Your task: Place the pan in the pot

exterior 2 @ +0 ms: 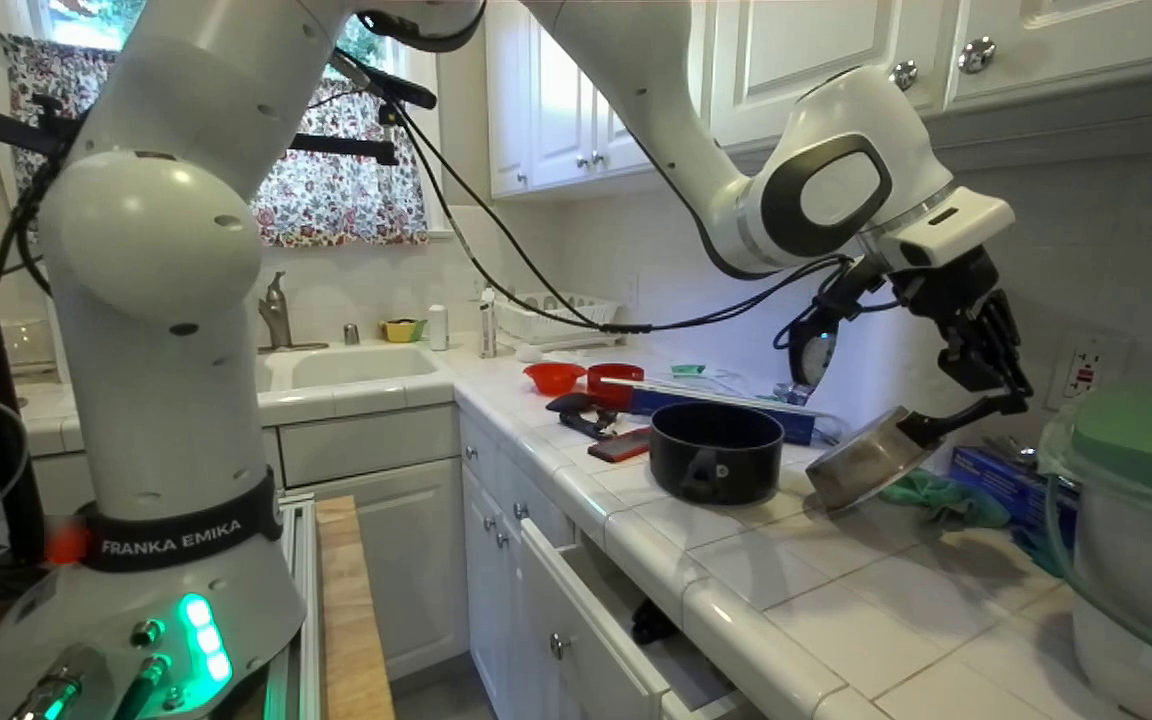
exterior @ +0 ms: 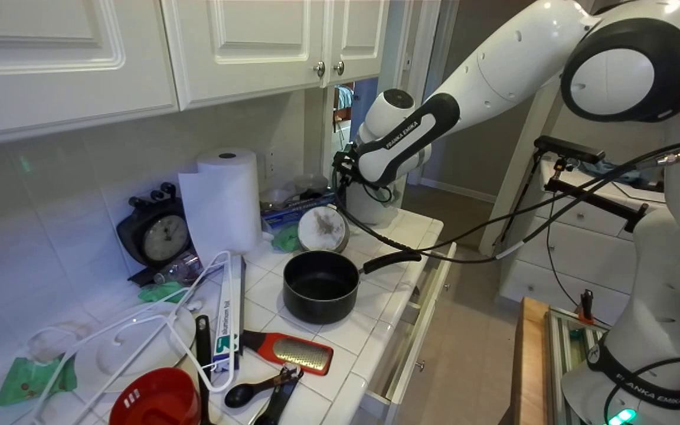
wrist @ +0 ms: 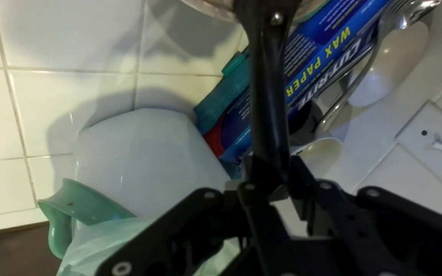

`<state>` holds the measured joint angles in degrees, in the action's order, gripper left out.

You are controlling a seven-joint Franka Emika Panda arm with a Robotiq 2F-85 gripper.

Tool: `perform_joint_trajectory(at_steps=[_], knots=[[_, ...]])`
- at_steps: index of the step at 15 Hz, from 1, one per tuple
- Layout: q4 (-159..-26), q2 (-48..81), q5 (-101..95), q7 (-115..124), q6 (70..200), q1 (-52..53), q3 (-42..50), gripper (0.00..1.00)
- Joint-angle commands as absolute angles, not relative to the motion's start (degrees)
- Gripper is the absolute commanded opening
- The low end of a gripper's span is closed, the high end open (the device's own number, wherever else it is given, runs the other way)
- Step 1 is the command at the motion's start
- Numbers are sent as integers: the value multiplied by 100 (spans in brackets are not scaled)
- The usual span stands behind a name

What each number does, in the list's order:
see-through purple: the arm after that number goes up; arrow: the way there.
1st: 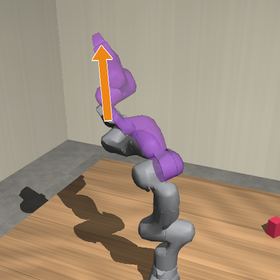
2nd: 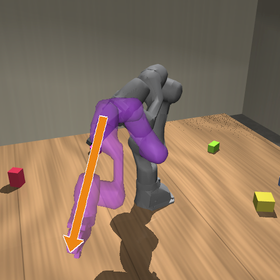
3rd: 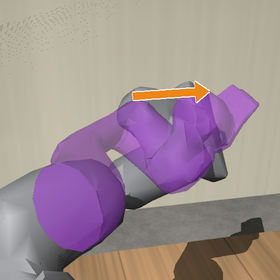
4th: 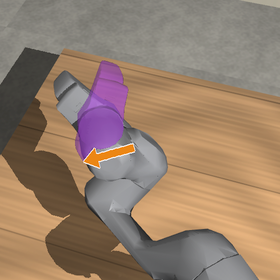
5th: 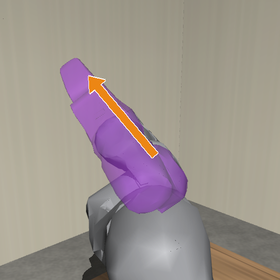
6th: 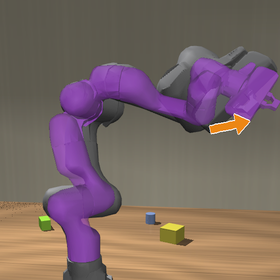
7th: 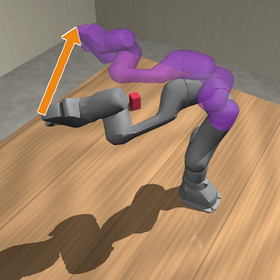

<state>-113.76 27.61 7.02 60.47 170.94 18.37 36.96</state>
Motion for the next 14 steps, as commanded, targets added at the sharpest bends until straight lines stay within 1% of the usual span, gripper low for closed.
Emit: perform_joint_trajectory(at_steps=[1, 14], knots=[[-11511, 2623, 507, 6190, 17088, 2331, 4126, 10], [-11801, 2438, 418, 6024, 16841, 4005, 5545, 10]])
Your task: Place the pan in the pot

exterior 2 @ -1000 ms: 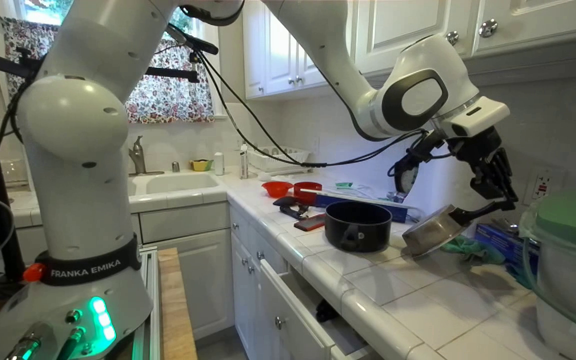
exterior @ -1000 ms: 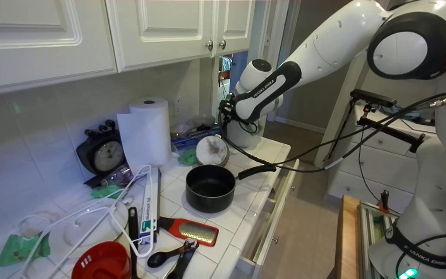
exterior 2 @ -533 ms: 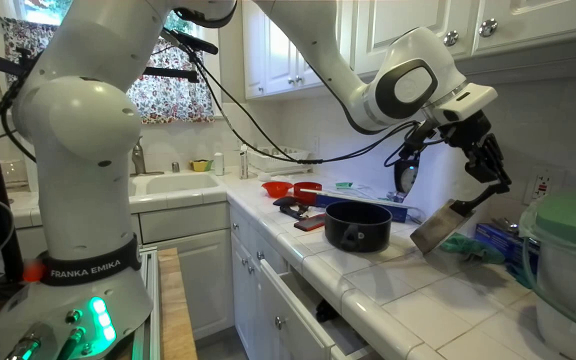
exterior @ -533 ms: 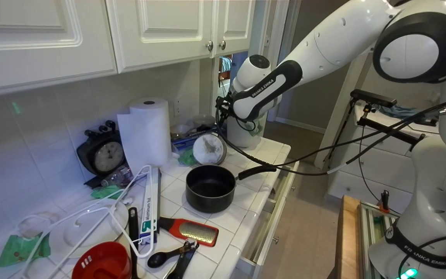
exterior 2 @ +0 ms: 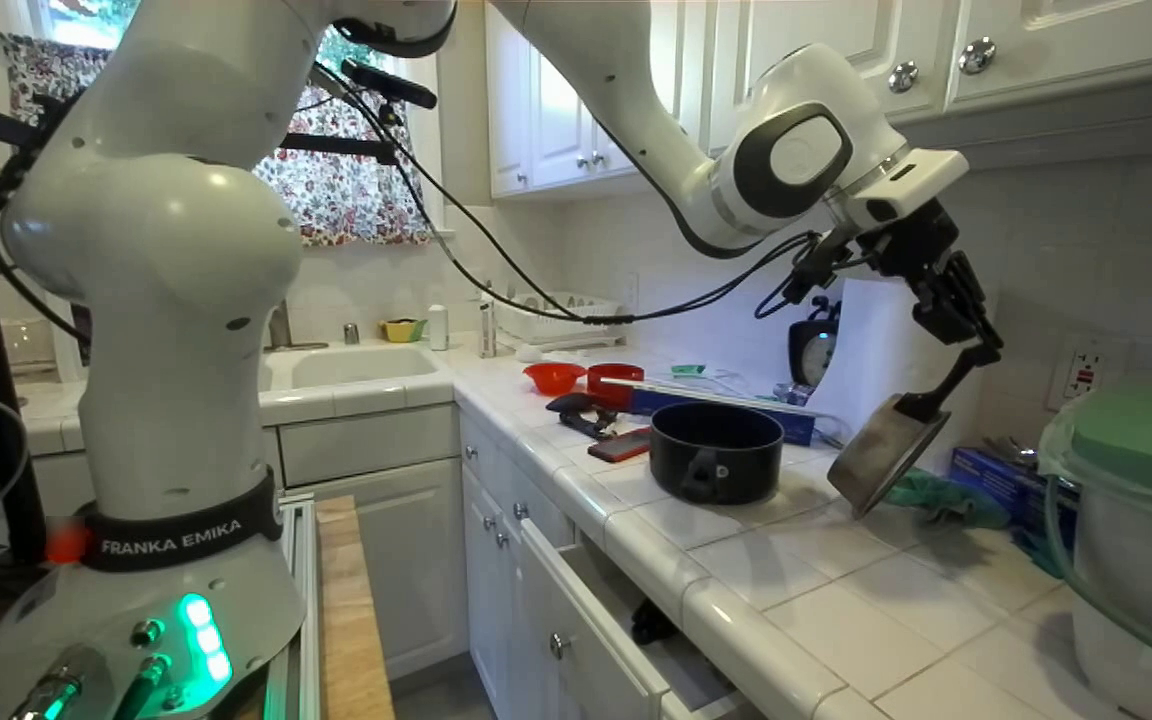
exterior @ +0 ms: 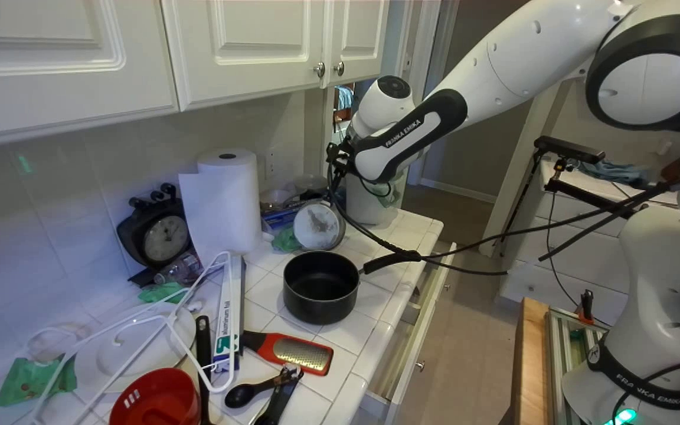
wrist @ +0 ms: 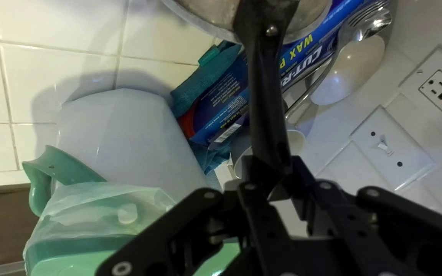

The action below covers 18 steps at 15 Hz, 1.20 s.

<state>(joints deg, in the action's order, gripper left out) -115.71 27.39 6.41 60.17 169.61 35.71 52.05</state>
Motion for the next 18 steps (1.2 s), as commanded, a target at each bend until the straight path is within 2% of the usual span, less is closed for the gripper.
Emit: perform_joint_trajectory(at_steps=[1, 18], knots=[[-11813, 2448, 408, 6035, 16849, 4148, 5665, 10], [-12472, 2869, 446, 5776, 16775, 7643, 8720, 10]])
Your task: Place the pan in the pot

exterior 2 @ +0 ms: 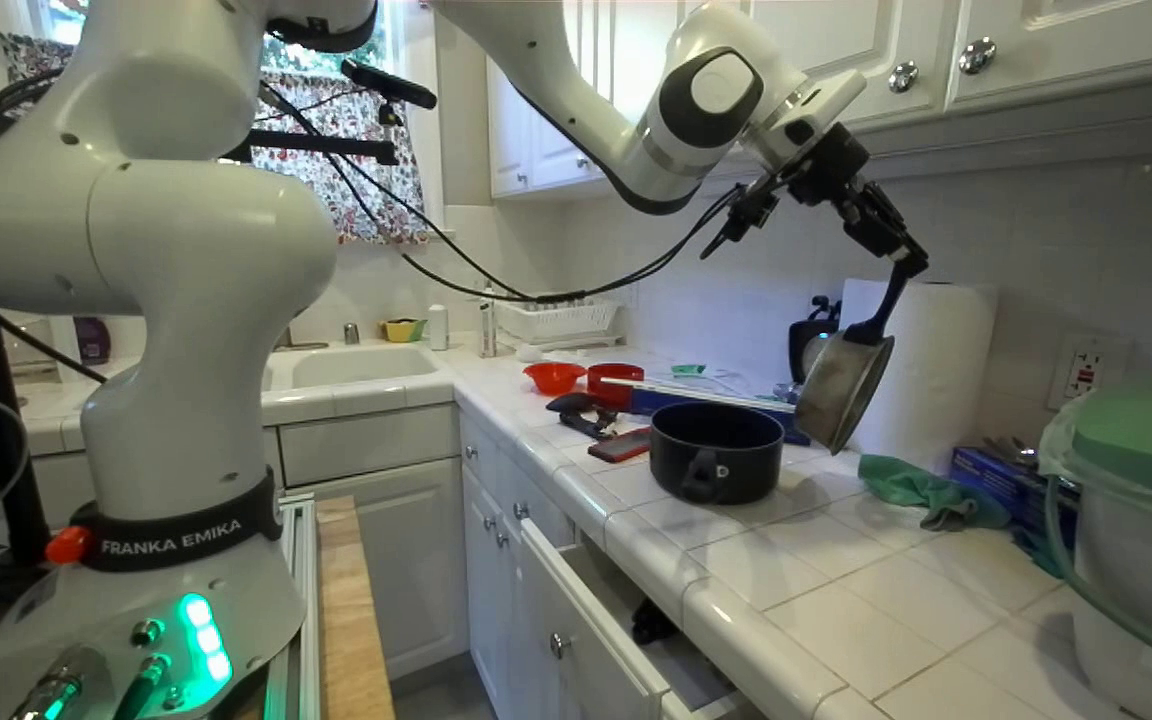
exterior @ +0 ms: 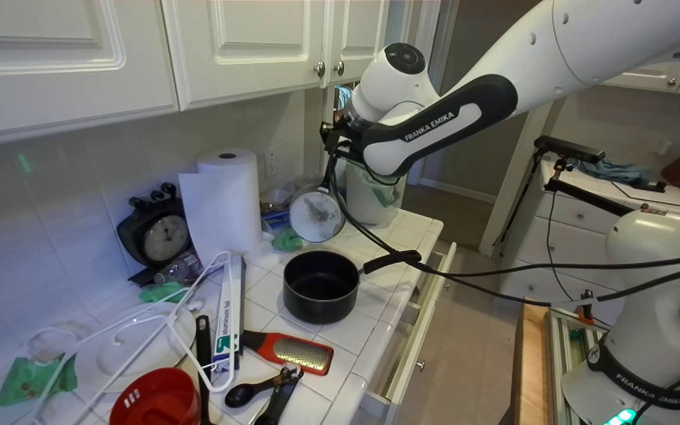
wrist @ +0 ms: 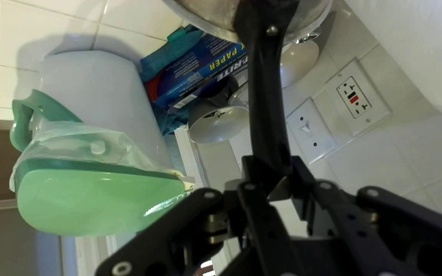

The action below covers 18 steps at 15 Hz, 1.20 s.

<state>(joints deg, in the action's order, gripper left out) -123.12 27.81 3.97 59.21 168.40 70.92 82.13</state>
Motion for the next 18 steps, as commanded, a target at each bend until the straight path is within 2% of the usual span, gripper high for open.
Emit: perform_joint_trajectory(at_steps=[1, 8, 18], knots=[[-12526, 2887, 482, 5711, 16761, 7835, 8877, 10], [-12883, 3124, 786, 5271, 16697, 9066, 9747, 10], [-13304, 3513, 1347, 4869, 16498, 9996, 10110, 10]])
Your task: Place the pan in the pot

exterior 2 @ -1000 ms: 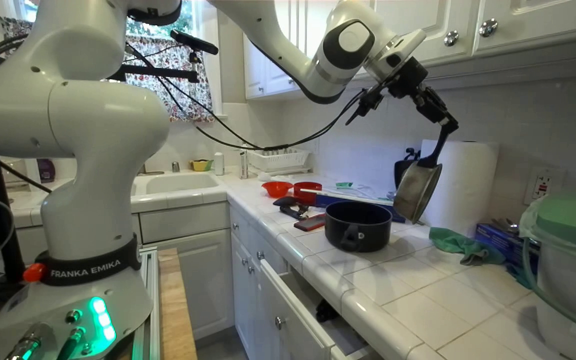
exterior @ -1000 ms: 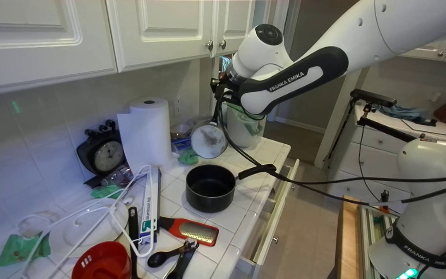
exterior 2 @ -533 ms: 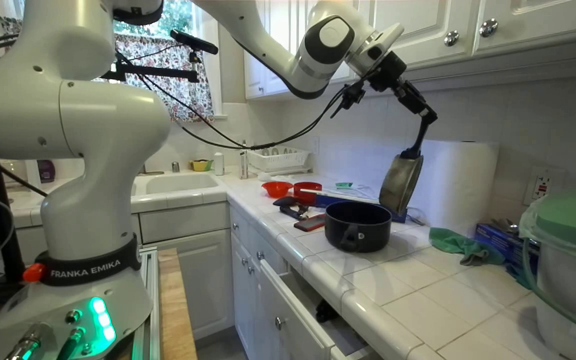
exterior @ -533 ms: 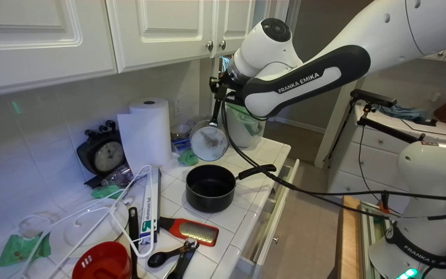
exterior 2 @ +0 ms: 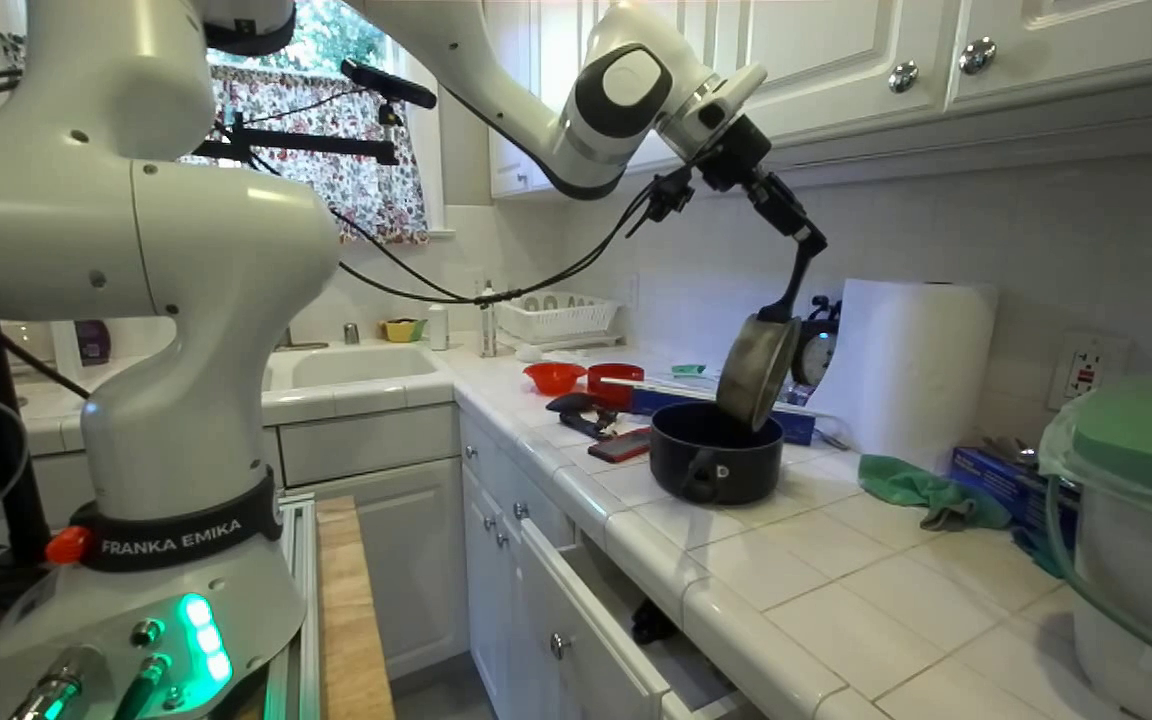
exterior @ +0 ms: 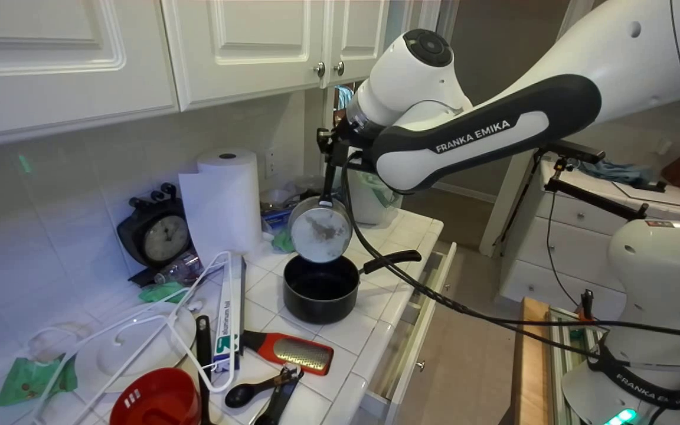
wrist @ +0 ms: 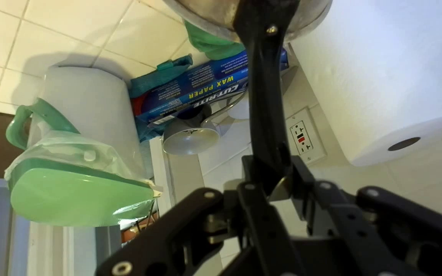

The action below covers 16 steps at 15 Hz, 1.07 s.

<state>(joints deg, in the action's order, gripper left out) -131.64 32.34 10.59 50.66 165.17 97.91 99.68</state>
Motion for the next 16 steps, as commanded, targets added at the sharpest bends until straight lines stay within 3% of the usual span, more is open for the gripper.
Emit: perform_joint_trajectory(at_steps=[1, 16], knots=[[-13346, 3573, 1373, 4852, 16544, 9995, 10067, 10], [-13378, 4211, 1362, 4877, 17270, 9223, 9051, 10]])
